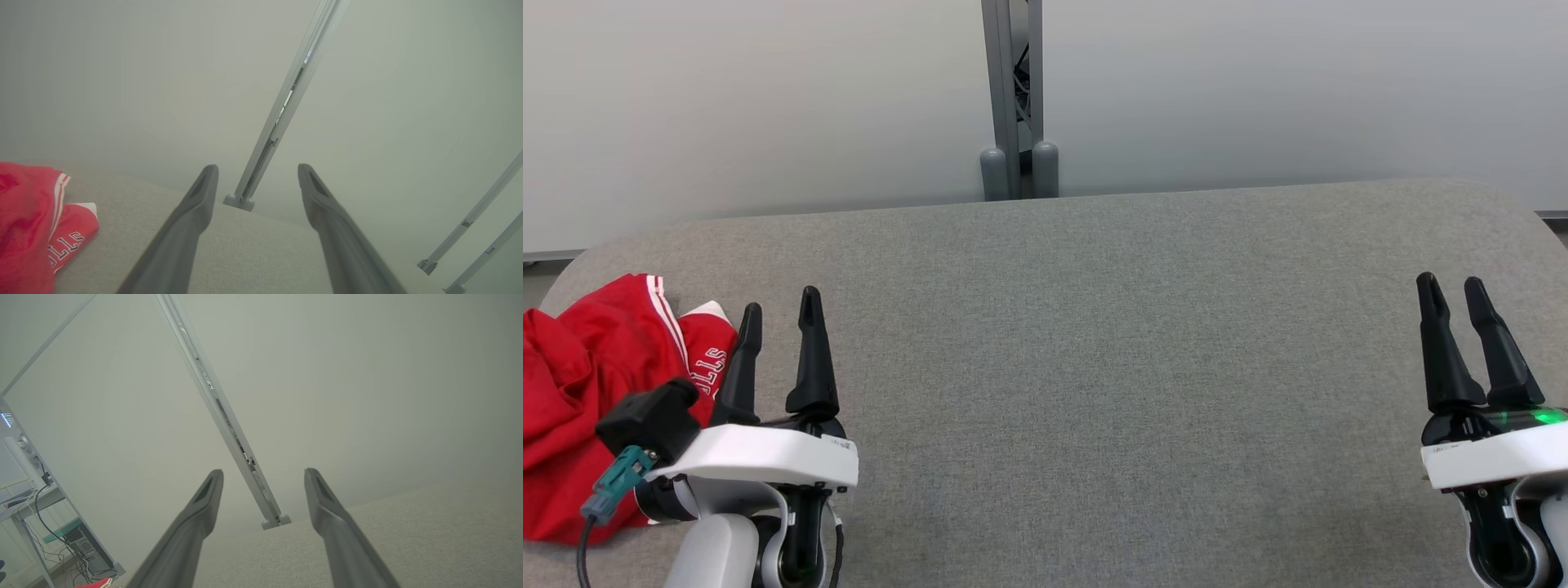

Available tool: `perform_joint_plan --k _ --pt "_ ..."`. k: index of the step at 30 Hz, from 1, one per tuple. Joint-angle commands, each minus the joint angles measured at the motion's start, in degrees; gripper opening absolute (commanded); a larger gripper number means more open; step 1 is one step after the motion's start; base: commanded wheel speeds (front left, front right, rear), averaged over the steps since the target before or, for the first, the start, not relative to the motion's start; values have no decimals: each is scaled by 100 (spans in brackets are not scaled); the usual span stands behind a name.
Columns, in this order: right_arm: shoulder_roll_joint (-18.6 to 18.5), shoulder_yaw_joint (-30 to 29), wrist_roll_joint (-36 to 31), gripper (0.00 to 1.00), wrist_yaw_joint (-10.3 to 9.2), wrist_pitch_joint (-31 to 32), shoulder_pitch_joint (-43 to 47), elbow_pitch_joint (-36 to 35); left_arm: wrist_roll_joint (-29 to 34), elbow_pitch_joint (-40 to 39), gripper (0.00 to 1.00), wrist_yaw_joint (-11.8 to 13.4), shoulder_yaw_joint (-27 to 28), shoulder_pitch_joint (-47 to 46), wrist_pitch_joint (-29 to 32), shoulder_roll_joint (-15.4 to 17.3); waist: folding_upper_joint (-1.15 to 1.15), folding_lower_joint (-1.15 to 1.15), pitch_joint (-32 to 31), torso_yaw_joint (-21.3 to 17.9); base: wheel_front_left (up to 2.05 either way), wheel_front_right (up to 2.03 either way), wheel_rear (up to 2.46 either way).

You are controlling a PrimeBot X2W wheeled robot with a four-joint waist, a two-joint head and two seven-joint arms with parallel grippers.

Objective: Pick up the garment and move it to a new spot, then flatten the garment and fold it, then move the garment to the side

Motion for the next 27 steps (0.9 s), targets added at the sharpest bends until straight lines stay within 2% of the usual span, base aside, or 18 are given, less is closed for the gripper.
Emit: perform_joint_plan --k 1,11,27 --pt "3 -96 -260 100 2 -10 -25 -13 205 27 100 -10 -26 -131 -30 65 0 0 -3 -2 0 0 0" --pt "258 -142 -1106 100 1 38 43 203 761 288 100 -15 -70 -60 158 75 0 0 6 -3 0 0 0" --pt "571 -374 -2054 100 1 430 221 291 1488 256 100 -32 -58 163 396 207 0 0 1 23 0 0 0"
